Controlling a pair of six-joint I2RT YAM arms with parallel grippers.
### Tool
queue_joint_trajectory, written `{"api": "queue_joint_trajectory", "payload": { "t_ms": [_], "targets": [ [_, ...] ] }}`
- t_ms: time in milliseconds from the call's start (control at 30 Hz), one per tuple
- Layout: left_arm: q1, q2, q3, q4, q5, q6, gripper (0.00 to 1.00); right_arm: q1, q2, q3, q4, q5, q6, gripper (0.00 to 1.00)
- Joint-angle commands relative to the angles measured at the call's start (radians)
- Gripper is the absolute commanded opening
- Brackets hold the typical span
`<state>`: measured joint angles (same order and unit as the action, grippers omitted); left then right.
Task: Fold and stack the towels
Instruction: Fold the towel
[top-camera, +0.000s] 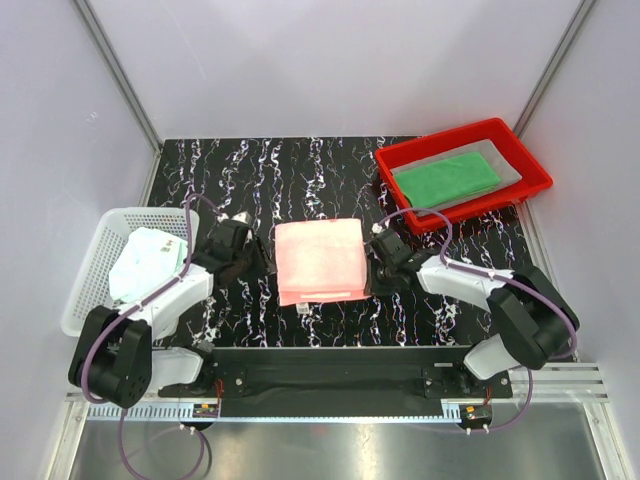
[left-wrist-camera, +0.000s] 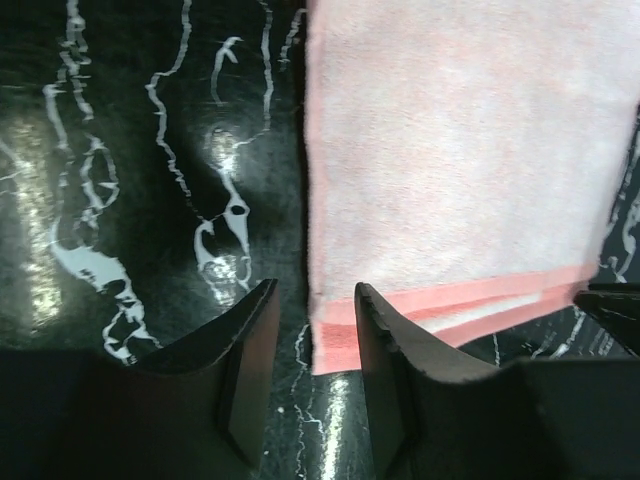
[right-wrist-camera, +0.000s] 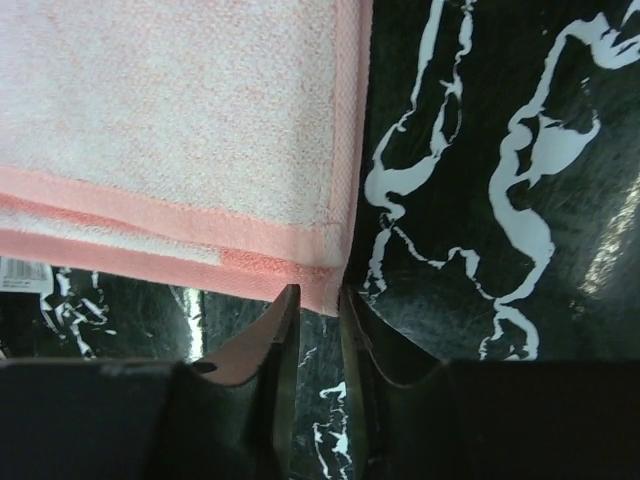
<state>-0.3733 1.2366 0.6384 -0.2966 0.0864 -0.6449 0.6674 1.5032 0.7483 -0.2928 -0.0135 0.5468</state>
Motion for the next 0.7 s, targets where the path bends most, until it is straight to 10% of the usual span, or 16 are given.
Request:
{"api": "queue_joint_trajectory", "payload": {
  "t_ms": [0, 667],
  "targets": [
    [-0.007, 0.017, -0.019, 0.097, 0.116, -0.01, 0.41, 0.023, -0.069, -0.007, 0.058, -0.052, 0.06, 0.29],
    [-0.018, 0.184, -0.042, 0.151, 0.101, -0.018, 0.15, -0.012, 0.011, 0.014, 0.087, 0.018, 0.065, 0.36]
  ]
}}
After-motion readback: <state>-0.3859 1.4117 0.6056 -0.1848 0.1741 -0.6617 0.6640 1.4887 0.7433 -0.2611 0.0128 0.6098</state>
